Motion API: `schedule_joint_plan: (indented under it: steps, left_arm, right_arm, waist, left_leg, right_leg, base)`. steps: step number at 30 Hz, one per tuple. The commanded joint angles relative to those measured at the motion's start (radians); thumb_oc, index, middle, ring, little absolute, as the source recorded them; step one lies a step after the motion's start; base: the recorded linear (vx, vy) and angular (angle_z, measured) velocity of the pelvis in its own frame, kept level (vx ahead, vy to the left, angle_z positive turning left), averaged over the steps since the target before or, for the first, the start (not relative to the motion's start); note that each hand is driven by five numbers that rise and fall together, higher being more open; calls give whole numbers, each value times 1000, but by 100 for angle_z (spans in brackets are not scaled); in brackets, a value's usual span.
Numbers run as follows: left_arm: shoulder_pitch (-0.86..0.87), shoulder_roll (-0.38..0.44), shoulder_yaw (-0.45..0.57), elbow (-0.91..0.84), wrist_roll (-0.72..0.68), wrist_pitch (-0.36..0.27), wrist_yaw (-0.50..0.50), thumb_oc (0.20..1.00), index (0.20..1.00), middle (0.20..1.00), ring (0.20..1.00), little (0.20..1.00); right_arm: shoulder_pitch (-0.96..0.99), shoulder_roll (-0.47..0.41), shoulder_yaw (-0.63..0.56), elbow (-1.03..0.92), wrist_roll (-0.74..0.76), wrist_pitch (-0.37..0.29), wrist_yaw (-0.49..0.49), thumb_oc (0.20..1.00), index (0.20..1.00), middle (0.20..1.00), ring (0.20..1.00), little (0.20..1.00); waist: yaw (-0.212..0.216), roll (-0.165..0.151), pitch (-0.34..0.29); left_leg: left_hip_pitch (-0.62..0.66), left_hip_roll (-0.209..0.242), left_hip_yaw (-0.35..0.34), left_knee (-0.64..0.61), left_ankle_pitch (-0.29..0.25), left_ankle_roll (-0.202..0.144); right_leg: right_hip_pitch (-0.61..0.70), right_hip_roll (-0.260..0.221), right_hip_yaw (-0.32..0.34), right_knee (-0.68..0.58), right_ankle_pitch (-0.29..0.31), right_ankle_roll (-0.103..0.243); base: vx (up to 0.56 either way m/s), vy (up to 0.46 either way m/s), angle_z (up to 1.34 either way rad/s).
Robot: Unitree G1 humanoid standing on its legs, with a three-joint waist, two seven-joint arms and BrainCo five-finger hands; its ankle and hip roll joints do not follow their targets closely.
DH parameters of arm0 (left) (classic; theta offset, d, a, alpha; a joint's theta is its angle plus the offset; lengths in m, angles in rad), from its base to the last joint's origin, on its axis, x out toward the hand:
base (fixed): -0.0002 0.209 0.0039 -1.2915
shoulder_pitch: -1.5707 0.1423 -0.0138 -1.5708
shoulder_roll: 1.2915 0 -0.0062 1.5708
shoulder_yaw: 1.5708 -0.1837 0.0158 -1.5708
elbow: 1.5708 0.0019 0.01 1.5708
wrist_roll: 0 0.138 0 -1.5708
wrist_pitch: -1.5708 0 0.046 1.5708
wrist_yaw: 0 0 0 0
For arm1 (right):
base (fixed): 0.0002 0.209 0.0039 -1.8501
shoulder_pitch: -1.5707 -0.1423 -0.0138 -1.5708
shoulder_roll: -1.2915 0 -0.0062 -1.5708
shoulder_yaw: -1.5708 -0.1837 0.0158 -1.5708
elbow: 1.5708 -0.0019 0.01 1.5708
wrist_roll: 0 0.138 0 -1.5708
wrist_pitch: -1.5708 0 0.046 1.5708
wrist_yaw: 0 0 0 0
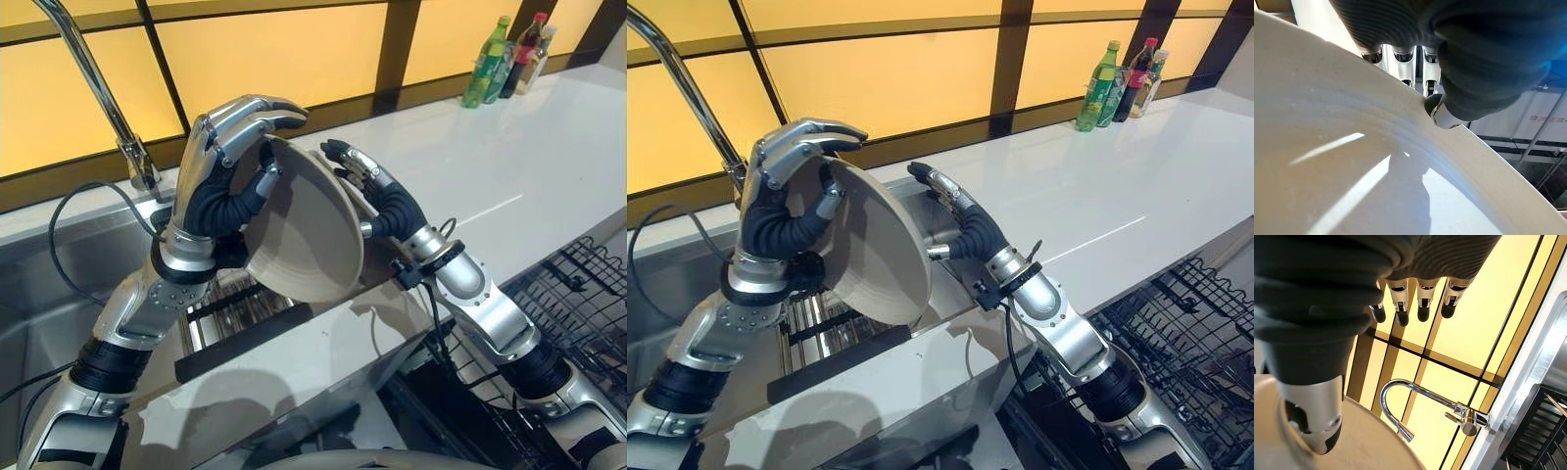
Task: Pick up plates and place into dishwasher.
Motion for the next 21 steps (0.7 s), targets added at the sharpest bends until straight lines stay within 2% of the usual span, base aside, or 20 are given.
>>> schedule_joint_plan:
  steps: [1, 7, 10, 13, 16, 21]
  left_arm:
    - [-98, 14, -28, 32, -10, 5, 57, 200, 200, 200, 200, 200]
    - [-103, 31, -27, 48, 62, 52, 111, 200, 200, 200, 200, 200]
    - [-106, 52, -24, 94, 23, 78, 134, 200, 200, 200, 200, 200]
    - [-89, 57, 0, 136, 14, 72, 152, 200, 200, 200, 200, 200]
    - [-80, 62, 10, 171, 28, 75, 165, 200, 200, 200, 200, 200]
    - [-76, 91, 27, 225, 19, 85, 159, 200, 200, 200, 200, 200]
  right_arm:
    - [-68, 10, -20, -40, 17, -22, -26, 1000, 1000, 1000, 1000, 1000]
    - [-77, -1, -42, -35, -3, -20, -59, 1000, 1000, 1000, 1000, 1000]
    - [-90, -17, -62, -26, -11, -12, -97, 1000, 1000, 1000, 1000, 1000]
    - [-90, -25, -94, -3, -48, -11, -125, 1000, 1000, 1000, 1000, 1000]
    - [-112, -48, -141, 38, -104, -6, -205, 1000, 1000, 1000, 1000, 1000]
    - [-135, -78, -249, 93, -98, -27, -335, 1000, 1000, 1000, 1000, 1000]
  waist:
    - [19, 1, -66]
    - [18, 0, -68]
    - [17, 0, -71]
    - [17, 1, -74]
    - [15, 2, -77]
    - [7, 4, -81]
  left_leg:
    - [-98, 46, 56, -7, 47, -9]
    - [-98, 50, 53, -7, 48, -12]
    - [-98, 50, 52, -7, 48, -13]
    - [-98, 49, 51, -7, 49, -11]
    - [-96, 51, 52, -5, 47, -12]
    - [-90, 53, 56, -5, 42, -11]
  right_leg:
    - [12, -26, 19, 190, -215, 23]
    - [14, -26, 22, 187, -214, 22]
    - [13, -26, 23, 186, -213, 22]
    - [14, -27, 23, 183, -210, 22]
    - [15, -29, 22, 182, -208, 22]
    - [14, -31, 26, 181, -205, 24]
  base:
    - [0, 0, 0]
    - [0, 0, 0]
    - [0, 0, 0]
    - [0, 0, 0]
    - [0, 0, 0]
    - [5, 2, -1]
